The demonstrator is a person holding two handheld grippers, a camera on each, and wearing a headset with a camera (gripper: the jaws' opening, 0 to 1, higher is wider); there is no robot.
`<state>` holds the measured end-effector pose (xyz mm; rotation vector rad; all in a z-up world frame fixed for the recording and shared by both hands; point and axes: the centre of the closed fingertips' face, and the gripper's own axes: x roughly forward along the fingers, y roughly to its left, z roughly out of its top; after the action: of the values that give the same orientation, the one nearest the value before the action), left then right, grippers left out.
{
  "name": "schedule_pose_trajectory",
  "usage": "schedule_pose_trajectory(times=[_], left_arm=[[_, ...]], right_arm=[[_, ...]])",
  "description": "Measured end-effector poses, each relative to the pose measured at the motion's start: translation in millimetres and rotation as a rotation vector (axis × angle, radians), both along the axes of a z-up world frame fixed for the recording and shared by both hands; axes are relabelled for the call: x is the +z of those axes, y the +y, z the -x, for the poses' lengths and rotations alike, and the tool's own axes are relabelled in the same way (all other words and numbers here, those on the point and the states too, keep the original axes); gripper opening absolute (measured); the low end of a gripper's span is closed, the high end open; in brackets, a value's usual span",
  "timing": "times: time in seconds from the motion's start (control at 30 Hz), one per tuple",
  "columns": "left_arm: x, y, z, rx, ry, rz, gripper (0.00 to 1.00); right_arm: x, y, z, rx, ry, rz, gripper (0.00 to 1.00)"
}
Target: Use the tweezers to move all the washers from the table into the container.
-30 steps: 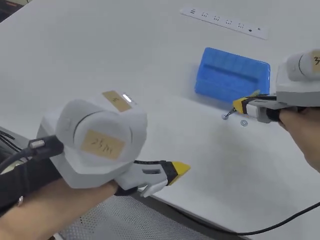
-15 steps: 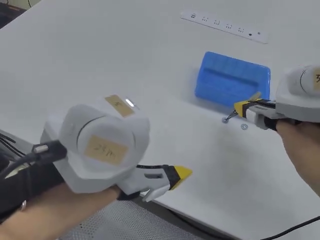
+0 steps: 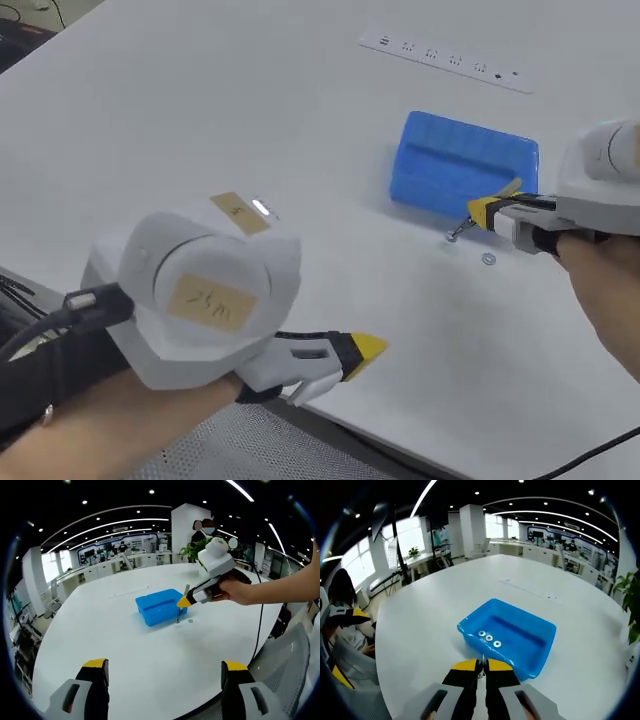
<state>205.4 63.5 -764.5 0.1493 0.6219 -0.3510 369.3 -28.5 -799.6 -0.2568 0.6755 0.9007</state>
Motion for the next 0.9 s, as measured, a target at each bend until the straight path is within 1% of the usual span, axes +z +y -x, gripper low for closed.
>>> schedule_pose_trajectory(times=[0.13, 0.27, 0.43, 0.5, 0.6, 0.63, 0.7, 0.77, 0.9], left_arm=[[-0.2, 0.1, 0.3, -0.003, -0.001, -0.005, 0.95], [-0.8, -0.5, 1.4, -0.005, -0.001, -0.004, 0.95], [-1.5, -1.5, 2.6, -0.006, 0.001, -0.003, 0.95], [-1.1, -2.0, 2.4, -0.007, 0.0, 0.0, 0.95], [-1.0, -2.3, 1.7, -0.007, 0.0, 0.002, 0.95], [-1.3, -2.3, 1.5, -0.007, 0.001, 0.0, 0.95], [-1.7, -1.9, 1.2, -0.006, 0.002, -0.001, 0.95], [-2.2, -1.9, 0.9, -0.004, 0.005, 0.004, 0.95], [-4.8, -1.8, 1.1, -0.007, 0.014, 0.002, 0.95]], right_arm=[[15.4, 1.2, -3.5, 0.008, -0.024, -0.014, 0.01], [26.1, 2.4, -8.1, 0.005, -0.045, -0.028, 0.01], [41.9, 4.2, -20.5, -0.018, -0.086, -0.051, 0.01], [44.9, 5.6, -25.2, -0.02, -0.095, -0.052, 0.01], [45.6, 6.2, -33.6, -0.016, -0.129, -0.021, 0.01], [45.9, 6.7, -35.8, -0.016, -0.131, -0.019, 0.01], [45.1, 7.0, -41.0, -0.02, -0.13, -0.018, 0.01], [40.0, 7.2, -46.3, -0.023, -0.121, -0.01, 0.01], [24.2, 5.4, -54.2, -0.024, -0.099, 0.022, 0.01]])
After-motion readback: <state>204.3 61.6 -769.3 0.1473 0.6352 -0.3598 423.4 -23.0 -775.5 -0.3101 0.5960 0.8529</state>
